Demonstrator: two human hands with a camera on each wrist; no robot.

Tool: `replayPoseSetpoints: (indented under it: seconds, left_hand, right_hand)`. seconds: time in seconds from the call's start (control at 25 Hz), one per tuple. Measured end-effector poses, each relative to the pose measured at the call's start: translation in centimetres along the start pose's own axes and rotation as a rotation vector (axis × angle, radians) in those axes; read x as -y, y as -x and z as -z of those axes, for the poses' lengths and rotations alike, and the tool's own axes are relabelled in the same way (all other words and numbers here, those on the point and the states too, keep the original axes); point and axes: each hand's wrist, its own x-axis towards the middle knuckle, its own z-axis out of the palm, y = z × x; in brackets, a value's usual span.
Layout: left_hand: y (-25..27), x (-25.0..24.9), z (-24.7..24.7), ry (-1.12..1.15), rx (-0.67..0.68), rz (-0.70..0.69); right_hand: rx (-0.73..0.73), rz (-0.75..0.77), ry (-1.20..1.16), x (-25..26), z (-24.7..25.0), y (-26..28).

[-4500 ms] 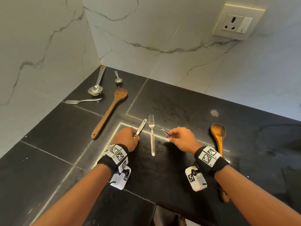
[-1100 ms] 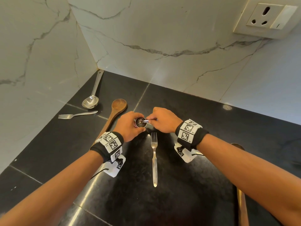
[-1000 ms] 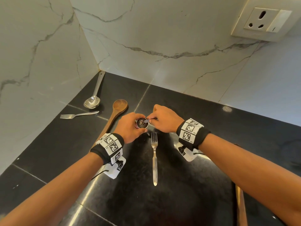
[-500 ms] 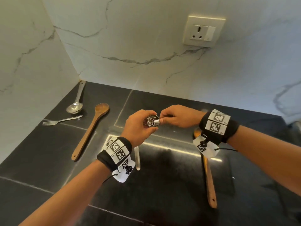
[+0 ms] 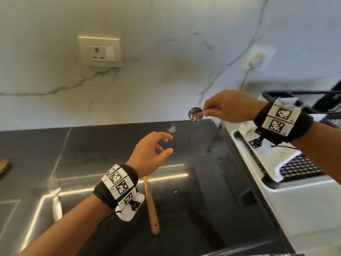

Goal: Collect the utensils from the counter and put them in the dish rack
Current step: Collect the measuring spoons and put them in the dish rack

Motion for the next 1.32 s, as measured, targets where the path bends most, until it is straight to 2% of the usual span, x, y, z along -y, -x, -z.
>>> replayPoseSetpoints:
  seconds: [0.2,0.32,0.4,0.6,0.84,1.0,1.16,1.32]
  left_hand:
    - [-7.2,-7.8,-9.4,0.083,0.065,-0.11]
    - [-11.6,-12.3,-15.3,0.127,0.088,-0.158]
    - [-14.1,-14.5,-18.6,0.133,0.116,-0.172]
    - [-19.6,-17.4,-24.1,0.02,0.131,-0.242]
    - [-23.8,-17.5,-27.1,-0.184,0.247,-0.203]
    - [-24.3,-16.5,-27.6,-0.134,0.27,-0.235]
    - [-24.7,-16.3,-27.6,-0.108,0.263,-0.224]
    - [-25.3,-16.3,-27.5,-0.099,0.271,-0.209]
  right_hand:
    - [-0.111,-0.19,0.032,-13.9,5.7,6.7]
    - [-0.135,-0.281,0.02,-22.3,7.4,10.0]
    - [-0.114,-0.312,0.022,-26.8,7.3,10.6]
    - [0.015,-0.273,0.073,-34.3,4.9,8.3]
    - [0.18,-0.115,0.085,-36.6,1.4,3.2]
    - [0.29,-0.006,0.121,-37.0,-0.6,1.3]
    - [0.314,0.016,0.137,-37.4,-1.4,0.7]
    - [0.264,0.013,0.12,-37.1,-1.8,1.0]
